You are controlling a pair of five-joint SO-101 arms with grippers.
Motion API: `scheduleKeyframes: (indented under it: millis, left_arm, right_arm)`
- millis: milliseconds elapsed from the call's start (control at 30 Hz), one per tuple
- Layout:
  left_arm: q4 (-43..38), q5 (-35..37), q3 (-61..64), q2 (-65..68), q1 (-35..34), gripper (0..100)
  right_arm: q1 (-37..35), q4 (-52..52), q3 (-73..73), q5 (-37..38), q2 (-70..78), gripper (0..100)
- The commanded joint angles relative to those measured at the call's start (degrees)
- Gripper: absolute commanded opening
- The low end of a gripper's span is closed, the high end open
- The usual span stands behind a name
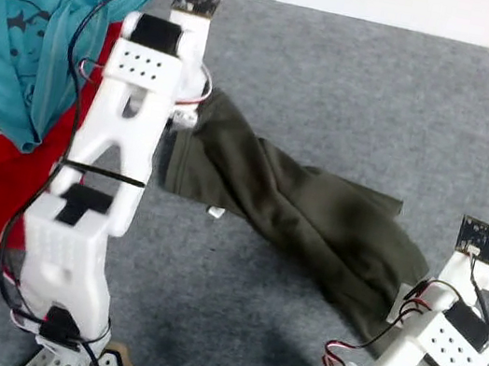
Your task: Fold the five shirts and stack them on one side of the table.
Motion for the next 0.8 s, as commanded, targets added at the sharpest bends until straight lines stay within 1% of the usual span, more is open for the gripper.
scheduleKeyframes:
  millis: [0,67,133,167,233,300,367,500,567,600,767]
  left_arm:
    - [-9.67,-1.85,22.64,-10.68,1.10,1]
    - [-20.13,-2.02,37.93,-17.36,1.19,1]
    - [-28.04,-1.93,50.77,-24.66,1.45,1]
    - [-30.86,-1.93,55.16,-28.35,1.27,1]
    - [-33.67,-1.93,60.00,-34.42,0.84,1]
    - [-36.48,-1.93,63.08,-37.93,-0.04,1]
    - [-40.09,-1.93,64.84,-38.02,-0.31,4]
    - [-43.34,-1.49,66.15,-35.12,-0.04,20]
    - [-45.10,-1.49,66.15,-33.45,-0.04,26]
    - [-46.07,-1.49,66.24,-32.66,-0.04,28]
    - [-49.67,-1.41,65.89,-28.09,-0.04,24]
  right_arm:
    - [0.13,-1.01,-0.57,0.53,-0.13,15.6]
    - [0.13,-2.15,-0.48,0.53,0.04,15.6]
    - [0.13,-3.21,-0.48,0.53,0.13,15.6]
    - [0.04,-3.21,-0.48,0.53,0.13,15.6]
    - [-0.31,-3.03,-0.48,0.44,0.13,15.6]
    - [-0.40,-3.03,-0.40,0.35,0.13,15.6]
    - [-0.31,-3.03,-0.40,-1.58,0.13,15.6]
    - [0.04,-3.03,0.22,-2.29,0.04,15.6]
    - [0.04,-3.21,0.92,-2.29,-0.31,15.6]
    - [0.04,-3.21,1.10,-2.29,-0.31,15.6]
    - [-0.04,-3.30,1.10,-2.29,0.04,15.6]
